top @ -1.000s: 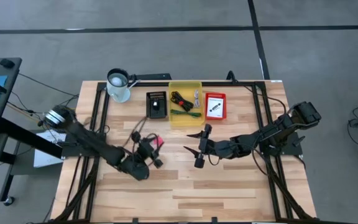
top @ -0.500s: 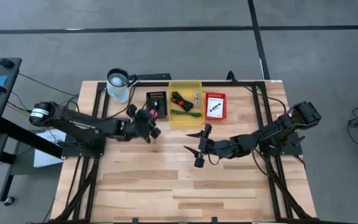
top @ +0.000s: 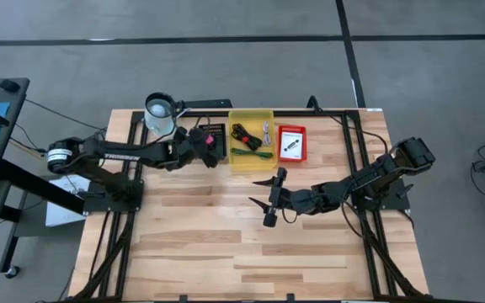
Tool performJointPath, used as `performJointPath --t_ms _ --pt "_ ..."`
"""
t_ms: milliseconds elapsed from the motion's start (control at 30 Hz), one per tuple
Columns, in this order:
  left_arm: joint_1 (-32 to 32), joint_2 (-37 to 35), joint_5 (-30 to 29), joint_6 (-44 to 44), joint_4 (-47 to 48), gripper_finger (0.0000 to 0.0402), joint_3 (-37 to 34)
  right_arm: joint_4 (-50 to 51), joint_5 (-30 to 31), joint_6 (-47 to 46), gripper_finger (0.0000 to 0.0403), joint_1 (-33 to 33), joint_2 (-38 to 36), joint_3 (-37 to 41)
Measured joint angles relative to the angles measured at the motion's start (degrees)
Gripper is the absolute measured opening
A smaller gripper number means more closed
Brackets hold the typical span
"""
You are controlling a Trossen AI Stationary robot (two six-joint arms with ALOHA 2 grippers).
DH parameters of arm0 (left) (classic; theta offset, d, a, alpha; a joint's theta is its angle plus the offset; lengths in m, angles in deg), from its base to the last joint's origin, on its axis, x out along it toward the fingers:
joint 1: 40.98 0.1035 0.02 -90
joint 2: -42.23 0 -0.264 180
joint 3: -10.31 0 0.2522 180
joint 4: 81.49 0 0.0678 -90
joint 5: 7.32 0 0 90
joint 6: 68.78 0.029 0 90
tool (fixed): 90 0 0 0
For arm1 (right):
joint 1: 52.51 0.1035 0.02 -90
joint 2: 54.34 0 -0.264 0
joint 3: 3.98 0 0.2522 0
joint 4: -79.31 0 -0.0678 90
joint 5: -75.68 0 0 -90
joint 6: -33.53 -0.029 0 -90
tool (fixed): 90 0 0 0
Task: Pick and place items into bin
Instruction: Put the pink charger adapter into the black bin, then return to Home Position
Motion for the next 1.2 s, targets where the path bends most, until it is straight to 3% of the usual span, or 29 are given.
performJointPath --t_ms 433,800,1200 --pt "4.18 13.7 3.18 -0.11 -7.18 0.0148 -0.01 1.46 0.07 0.44 0.0233 -0.04 0.0 0.02" --pt "3.7 14.51 3.58 3.95 -13.05 0.0153 -0.02 1.62 0.17 0.42 0.0233 -0.44 0.0 0.02" --pt "3.32 14.48 2.87 3.59 -13.6 0.0206 -0.02 1.66 0.15 0.37 0.0233 -0.44 0.0 0.02"
